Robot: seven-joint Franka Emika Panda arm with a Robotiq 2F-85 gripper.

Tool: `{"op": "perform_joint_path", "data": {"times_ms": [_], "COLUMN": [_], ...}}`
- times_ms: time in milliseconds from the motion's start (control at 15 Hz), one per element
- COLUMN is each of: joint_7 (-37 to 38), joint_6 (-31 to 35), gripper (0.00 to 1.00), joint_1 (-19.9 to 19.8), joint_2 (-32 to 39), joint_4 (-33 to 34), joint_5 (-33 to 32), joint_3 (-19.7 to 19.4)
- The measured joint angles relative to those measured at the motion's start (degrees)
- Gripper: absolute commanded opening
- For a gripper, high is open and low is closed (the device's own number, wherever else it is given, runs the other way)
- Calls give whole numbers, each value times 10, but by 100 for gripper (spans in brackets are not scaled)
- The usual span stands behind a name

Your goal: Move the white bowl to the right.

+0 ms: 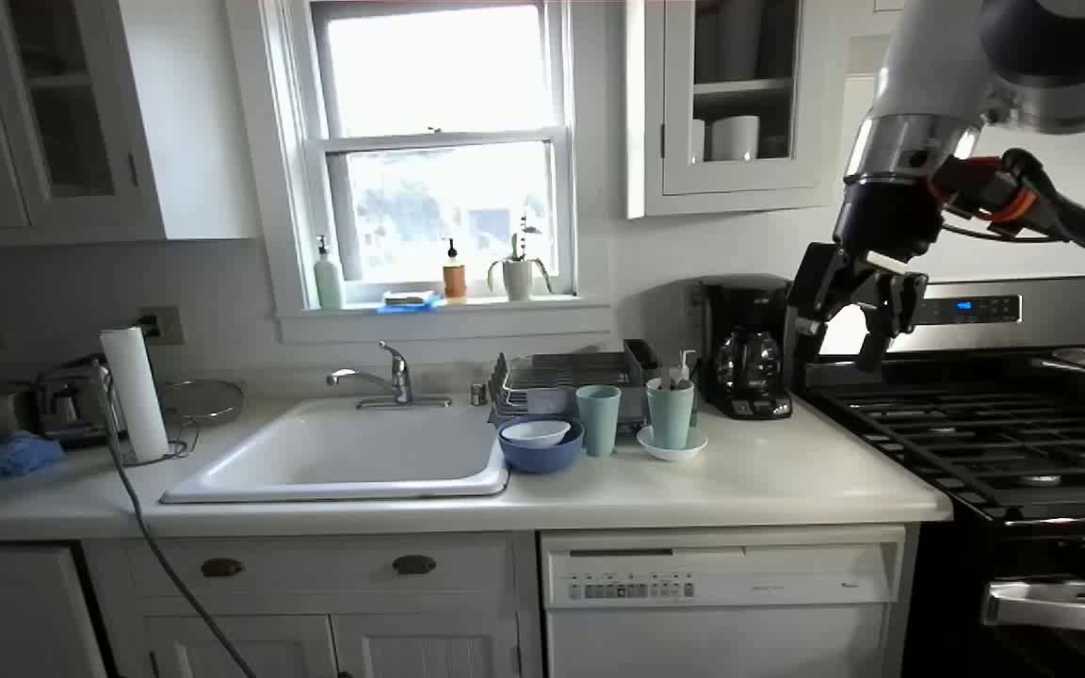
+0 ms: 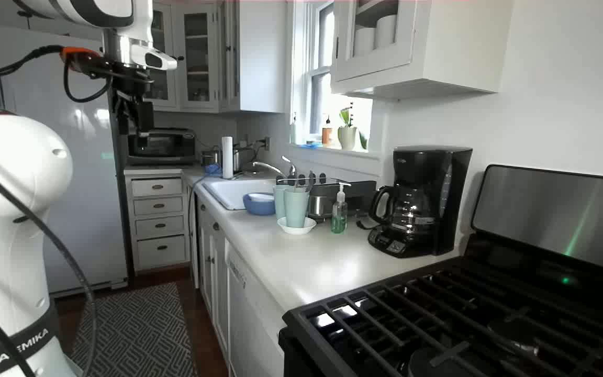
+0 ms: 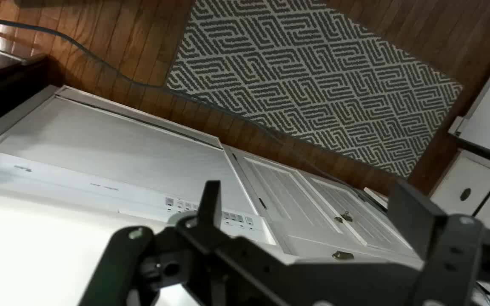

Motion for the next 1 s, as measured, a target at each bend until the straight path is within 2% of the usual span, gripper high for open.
{"op": "perform_joint_path", "data": {"times_ms": [800, 1000], "joint_7": [0, 2], "joint_6": [3, 49], "gripper": [100, 100], "joint_1": [-2, -19], "joint_2": [1, 24], "joint_4": [0, 1], "joint_5": [0, 15], "joint_3": [0, -12]}}
